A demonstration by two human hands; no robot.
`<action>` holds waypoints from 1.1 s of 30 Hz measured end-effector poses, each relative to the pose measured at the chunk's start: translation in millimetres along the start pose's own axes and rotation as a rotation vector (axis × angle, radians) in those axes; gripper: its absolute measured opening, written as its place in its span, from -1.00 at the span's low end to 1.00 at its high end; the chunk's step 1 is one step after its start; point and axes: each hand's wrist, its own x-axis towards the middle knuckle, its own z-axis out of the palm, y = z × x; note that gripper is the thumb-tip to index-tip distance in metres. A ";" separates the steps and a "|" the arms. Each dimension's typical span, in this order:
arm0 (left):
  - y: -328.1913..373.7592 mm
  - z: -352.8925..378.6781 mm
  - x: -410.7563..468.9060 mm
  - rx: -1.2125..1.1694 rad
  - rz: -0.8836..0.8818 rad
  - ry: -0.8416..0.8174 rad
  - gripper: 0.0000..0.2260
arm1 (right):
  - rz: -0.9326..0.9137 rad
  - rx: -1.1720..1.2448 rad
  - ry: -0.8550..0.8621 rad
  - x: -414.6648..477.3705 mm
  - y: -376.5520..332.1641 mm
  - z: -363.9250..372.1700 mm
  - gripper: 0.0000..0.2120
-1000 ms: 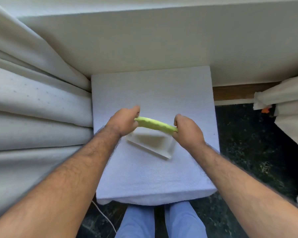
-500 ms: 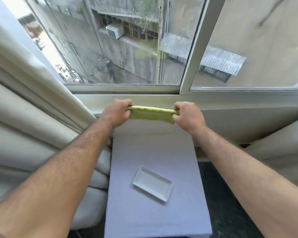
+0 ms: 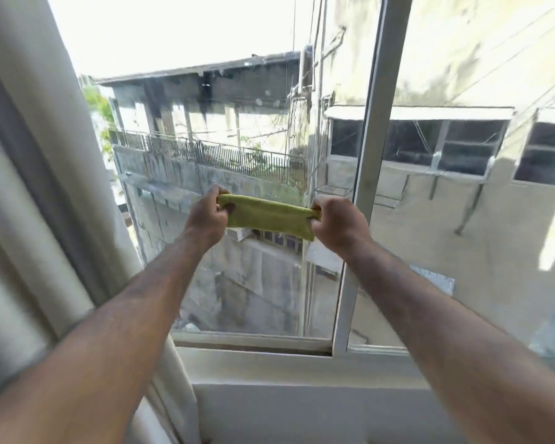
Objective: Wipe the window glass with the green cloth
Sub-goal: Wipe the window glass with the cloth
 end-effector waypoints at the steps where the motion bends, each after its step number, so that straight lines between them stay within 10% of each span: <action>1: 15.3 -10.5 10.2 -0.048 -0.005 0.049 -0.77 | -0.028 0.003 0.036 12.1 -6.5 -15.0 -0.88; 6: 85.9 -48.6 46.4 -0.388 -0.083 0.315 -0.63 | -0.177 0.005 0.103 57.4 -33.0 -64.0 -0.88; 13: 120.3 -99.7 106.6 -0.059 0.180 0.417 -0.71 | -0.602 -0.254 0.293 93.8 -11.7 -94.5 -0.51; 22: 126.1 -129.1 180.3 0.357 0.386 0.608 -0.83 | -0.150 -0.259 0.573 183.8 45.3 -103.1 -0.03; 33: 94.4 -78.1 217.5 0.218 0.316 0.718 -0.84 | -0.201 -0.464 0.801 209.7 72.1 -76.3 -0.21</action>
